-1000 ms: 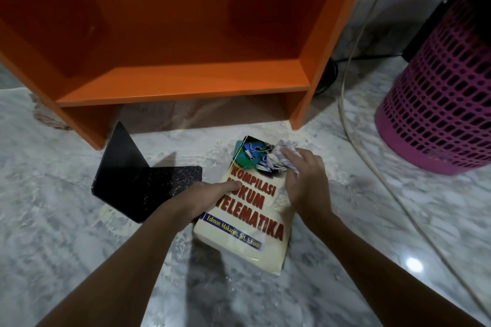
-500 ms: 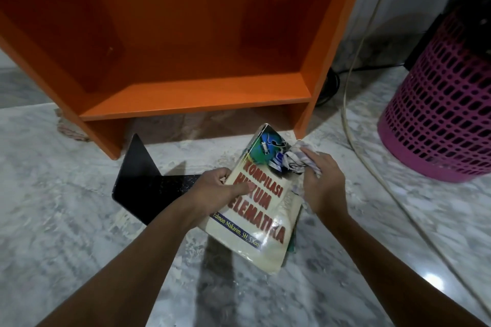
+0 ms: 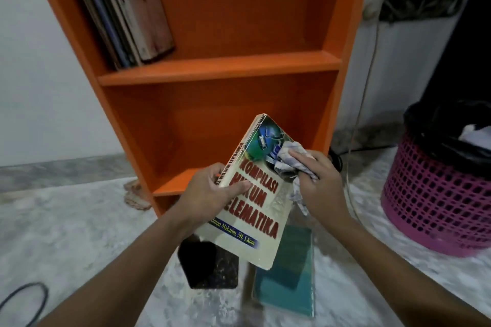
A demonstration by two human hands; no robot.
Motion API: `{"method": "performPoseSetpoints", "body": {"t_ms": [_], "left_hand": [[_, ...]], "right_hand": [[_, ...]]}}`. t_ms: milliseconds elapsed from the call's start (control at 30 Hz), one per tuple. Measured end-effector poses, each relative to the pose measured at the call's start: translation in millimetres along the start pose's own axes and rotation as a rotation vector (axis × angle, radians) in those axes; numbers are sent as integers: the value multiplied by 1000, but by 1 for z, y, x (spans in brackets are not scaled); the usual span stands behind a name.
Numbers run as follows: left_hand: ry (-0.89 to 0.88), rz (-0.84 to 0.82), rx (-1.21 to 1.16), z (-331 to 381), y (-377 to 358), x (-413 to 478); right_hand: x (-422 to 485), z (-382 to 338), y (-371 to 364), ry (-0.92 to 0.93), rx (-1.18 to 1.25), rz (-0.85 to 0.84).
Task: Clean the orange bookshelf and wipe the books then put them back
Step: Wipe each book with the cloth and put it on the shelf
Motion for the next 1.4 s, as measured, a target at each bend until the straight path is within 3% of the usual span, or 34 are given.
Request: {"method": "performPoseSetpoints", "body": {"t_ms": [200, 367, 567, 933, 1000, 1133, 1200, 1333, 1400], "left_hand": [[-240, 204, -16, 100, 47, -26], [-447, 462, -26, 166, 92, -20], [-611, 784, 221, 189, 138, 11], [-524, 1234, 186, 191, 179, 125], [-503, 1334, 288, 186, 173, 149], [-270, 1421, 436, 169, 177, 187], [-266, 1411, 543, 163, 182, 199], [-318, 1378, 1021, 158, 190, 220], [-339, 1343, 1095, 154, 193, 230]], "right_hand": [[91, -109, 11, 203, 119, 79], [170, -185, 11, 211, 175, 80], [230, -201, -4, 61, 171, -166], [299, -208, -57, 42, 34, -386], [308, -204, -60, 30, 52, -363], [316, -191, -67, 31, 32, -379], [319, -185, -69, 11, 36, -387], [324, -174, -71, -65, 94, -401], [325, -169, -73, -100, 100, -415]]}}
Point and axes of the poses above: each hand's wrist, its own x-axis towards the middle knuckle, its own y-axis out of the back of the hand, z = x × y, the point moved 3 cm from there along x, towards the middle knuckle
